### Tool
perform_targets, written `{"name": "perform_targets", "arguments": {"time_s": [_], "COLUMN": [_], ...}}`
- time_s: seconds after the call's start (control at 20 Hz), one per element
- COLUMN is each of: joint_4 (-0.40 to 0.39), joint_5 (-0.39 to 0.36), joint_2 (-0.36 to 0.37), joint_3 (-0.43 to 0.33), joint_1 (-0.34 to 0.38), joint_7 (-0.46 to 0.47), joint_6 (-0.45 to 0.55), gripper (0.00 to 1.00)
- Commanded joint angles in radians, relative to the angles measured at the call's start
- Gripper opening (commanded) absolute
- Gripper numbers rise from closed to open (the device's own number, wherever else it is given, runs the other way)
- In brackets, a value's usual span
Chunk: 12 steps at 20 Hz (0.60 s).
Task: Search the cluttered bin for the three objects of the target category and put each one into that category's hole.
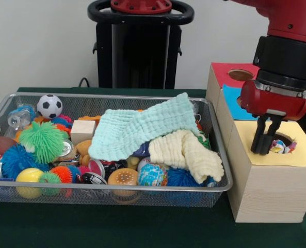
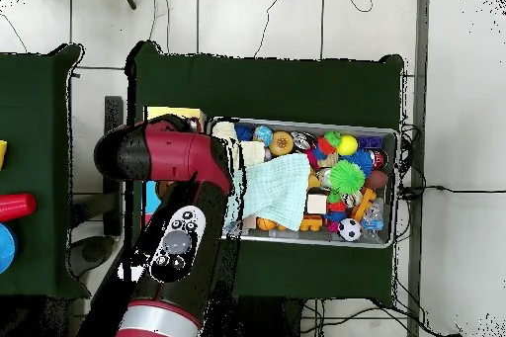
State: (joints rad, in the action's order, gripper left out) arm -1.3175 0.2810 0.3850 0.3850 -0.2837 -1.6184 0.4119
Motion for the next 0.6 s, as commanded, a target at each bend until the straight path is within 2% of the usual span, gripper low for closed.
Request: {"name": "perform_targets", "arguments": {"time_s": [0.05,0.6], "joint_4": [-0.050,-0.059], "joint_5": [0.047,0.070], "joint_2": [-0.018,-0.014], "joint_3": [-0.136,-0.136], "joint_1": [0.041,0.043], "joint_7": [-0.200,-0.209], "joint_6": [0.154,0.228], "gripper": [0.00,0.00]}}
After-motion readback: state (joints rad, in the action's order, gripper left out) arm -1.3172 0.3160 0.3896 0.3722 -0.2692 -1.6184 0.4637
